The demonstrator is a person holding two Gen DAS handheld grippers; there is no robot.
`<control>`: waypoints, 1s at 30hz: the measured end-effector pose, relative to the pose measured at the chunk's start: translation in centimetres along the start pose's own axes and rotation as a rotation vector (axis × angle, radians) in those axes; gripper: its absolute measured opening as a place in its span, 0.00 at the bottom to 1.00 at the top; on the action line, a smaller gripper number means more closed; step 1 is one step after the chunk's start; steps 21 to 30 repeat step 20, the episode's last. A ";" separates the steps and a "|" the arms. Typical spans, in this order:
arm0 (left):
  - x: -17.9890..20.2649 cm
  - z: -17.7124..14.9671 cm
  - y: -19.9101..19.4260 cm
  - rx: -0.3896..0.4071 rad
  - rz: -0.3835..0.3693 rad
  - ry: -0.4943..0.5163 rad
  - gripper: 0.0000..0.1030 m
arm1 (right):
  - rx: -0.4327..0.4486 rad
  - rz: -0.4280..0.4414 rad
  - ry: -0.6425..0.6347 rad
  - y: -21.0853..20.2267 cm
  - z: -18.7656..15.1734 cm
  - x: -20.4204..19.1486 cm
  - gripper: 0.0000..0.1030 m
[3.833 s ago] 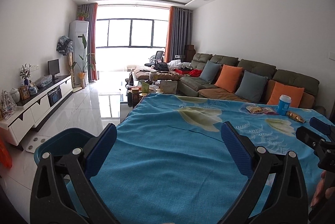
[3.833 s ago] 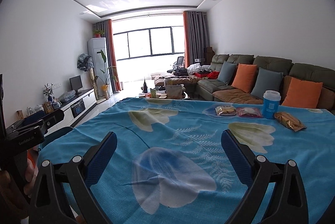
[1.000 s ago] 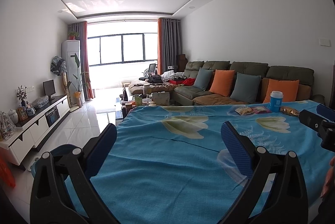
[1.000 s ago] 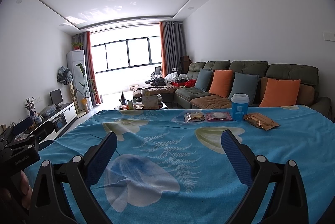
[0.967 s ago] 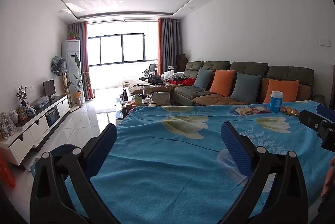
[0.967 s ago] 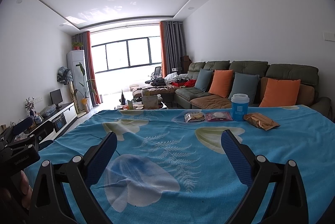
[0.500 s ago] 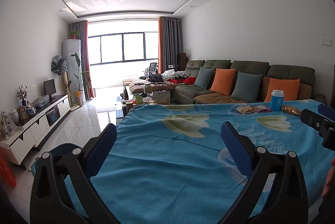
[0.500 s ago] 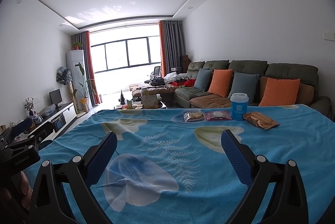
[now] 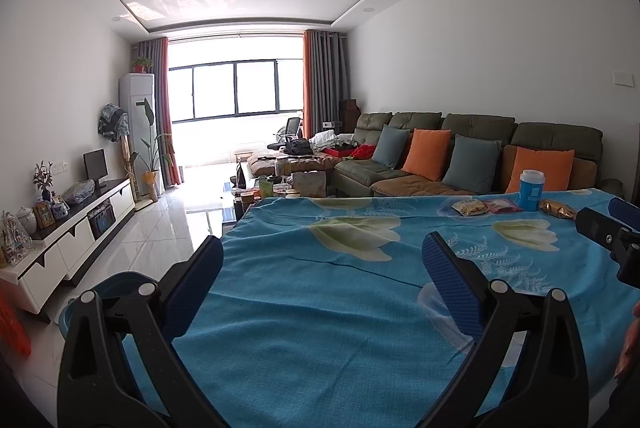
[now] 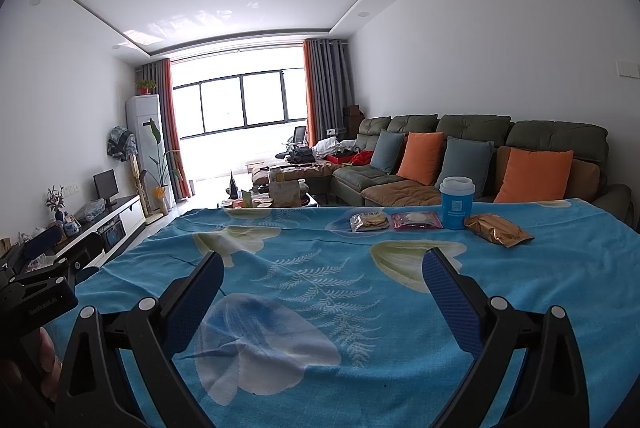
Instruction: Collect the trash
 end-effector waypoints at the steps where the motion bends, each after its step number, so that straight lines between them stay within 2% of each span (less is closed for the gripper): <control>1: 0.0 0.0 0.1 -0.002 -0.002 -0.002 0.95 | -0.001 0.000 0.000 0.0 0.0 0.0 0.93; 12: 0.7 -0.2 0.8 -0.029 -0.026 0.012 0.95 | -0.006 -0.003 0.009 0.3 -0.2 0.3 0.93; 17: 1.3 -0.4 3.0 -0.138 -0.050 0.014 0.95 | -0.042 -0.015 0.021 1.0 -0.4 1.7 0.93; 20: 1.4 -0.7 5.8 -0.252 -0.055 0.017 0.95 | -0.078 -0.024 0.041 1.6 -0.5 3.0 0.93; 30: 1.4 -0.7 5.8 -0.252 -0.055 0.017 0.95 | -0.078 -0.024 0.041 1.6 -0.5 3.0 0.93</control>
Point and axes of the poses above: each gripper's, at about its wrist camera, not at the fingertips, and y roughly the way its jaws point, x to its right, z to its top, the point moved 8 cm from there along y, roughly the way its jaws point, and after that the axes turned 9 degrees about -x, right-handed, at the moved point
